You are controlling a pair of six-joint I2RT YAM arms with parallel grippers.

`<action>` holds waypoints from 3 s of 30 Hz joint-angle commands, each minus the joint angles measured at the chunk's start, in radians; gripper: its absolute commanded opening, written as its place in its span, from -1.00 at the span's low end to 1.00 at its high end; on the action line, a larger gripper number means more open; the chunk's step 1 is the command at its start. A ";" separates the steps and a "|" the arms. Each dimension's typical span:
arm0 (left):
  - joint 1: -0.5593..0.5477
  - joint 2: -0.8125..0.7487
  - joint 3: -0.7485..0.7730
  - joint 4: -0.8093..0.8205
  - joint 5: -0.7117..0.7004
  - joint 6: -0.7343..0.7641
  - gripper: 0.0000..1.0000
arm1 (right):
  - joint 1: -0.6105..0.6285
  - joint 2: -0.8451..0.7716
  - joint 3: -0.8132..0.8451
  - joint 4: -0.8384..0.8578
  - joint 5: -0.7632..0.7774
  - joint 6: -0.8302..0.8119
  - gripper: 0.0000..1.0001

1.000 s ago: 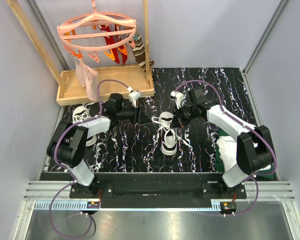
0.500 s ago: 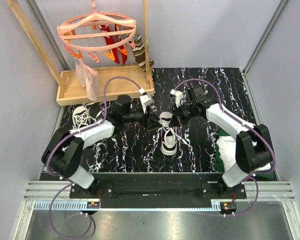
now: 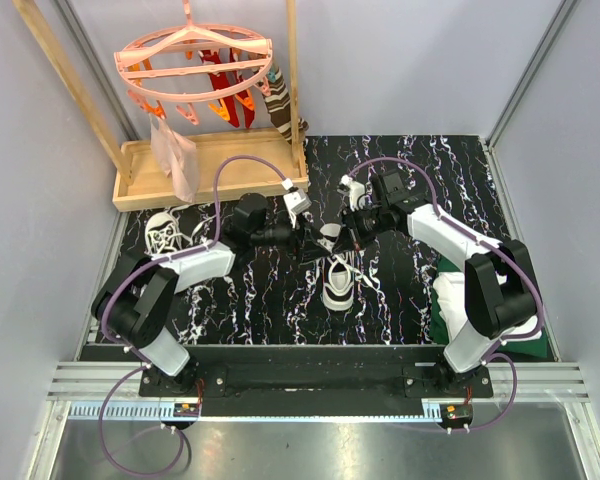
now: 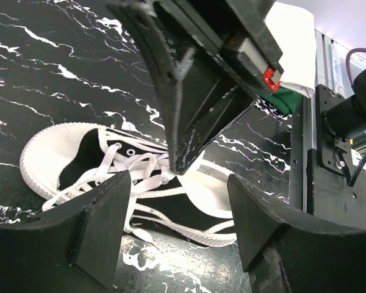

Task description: Tie the shoes

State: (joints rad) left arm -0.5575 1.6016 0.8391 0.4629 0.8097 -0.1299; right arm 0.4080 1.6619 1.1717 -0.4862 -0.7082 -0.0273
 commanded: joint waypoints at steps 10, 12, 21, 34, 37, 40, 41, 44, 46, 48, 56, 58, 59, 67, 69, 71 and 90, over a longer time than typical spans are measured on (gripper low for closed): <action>-0.018 0.040 -0.044 0.160 -0.104 -0.071 0.30 | 0.003 -0.002 0.002 0.152 -0.020 0.246 -1.00; -0.019 0.058 -0.046 0.181 -0.109 -0.099 0.29 | 0.005 -0.002 -0.003 0.164 -0.016 0.265 -1.00; -0.019 0.093 -0.048 0.267 -0.147 -0.163 0.23 | 0.003 -0.014 -0.035 0.196 -0.013 0.305 -1.00; -0.028 0.120 -0.043 0.290 -0.145 -0.201 0.01 | -0.008 -0.004 -0.046 0.232 -0.008 0.375 -1.00; -0.030 0.123 -0.040 0.277 -0.162 -0.203 -0.06 | -0.014 -0.004 -0.049 0.238 -0.005 0.385 -1.00; -0.030 0.130 -0.028 0.260 -0.168 -0.201 -0.19 | -0.018 -0.008 -0.053 0.242 -0.005 0.400 -1.00; -0.032 0.133 -0.025 0.250 -0.172 -0.200 -0.21 | -0.018 -0.008 -0.055 0.245 -0.007 0.402 -1.00; -0.033 0.130 -0.017 0.227 -0.182 -0.189 -0.28 | -0.026 -0.007 -0.058 0.248 -0.010 0.409 -1.00; -0.033 0.127 -0.015 0.212 -0.182 -0.182 -0.30 | -0.029 -0.008 -0.063 0.251 -0.010 0.414 -1.00; -0.033 0.121 -0.014 0.189 -0.190 -0.172 -0.35 | -0.032 -0.010 -0.064 0.252 -0.014 0.418 -1.00; -0.033 0.103 -0.017 0.146 -0.172 -0.126 -0.98 | -0.044 -0.013 -0.076 0.258 -0.023 0.422 -1.00; -0.032 0.101 -0.018 0.141 -0.162 -0.120 -1.00 | -0.044 -0.011 -0.078 0.256 -0.022 0.422 -1.00; -0.032 0.101 -0.020 0.143 -0.161 -0.120 -1.00 | -0.043 -0.011 -0.078 0.258 -0.020 0.425 -1.00; -0.032 0.087 -0.054 0.263 -0.121 -0.178 -0.10 | -0.046 -0.004 -0.089 0.291 -0.022 0.457 -1.00; -0.032 0.095 -0.043 0.267 -0.115 -0.191 -0.06 | -0.046 0.001 -0.092 0.304 -0.025 0.477 -1.00; -0.035 0.104 -0.035 0.270 -0.112 -0.195 -0.03 | -0.046 0.007 -0.092 0.314 -0.025 0.486 -1.00; -0.041 0.150 0.003 0.250 -0.218 -0.283 -0.13 | -0.046 -0.005 -0.135 0.405 -0.002 0.592 -1.00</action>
State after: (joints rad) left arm -0.5922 1.7393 0.7925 0.6815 0.6441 -0.3985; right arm 0.3698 1.6680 1.0447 -0.1371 -0.7181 0.5301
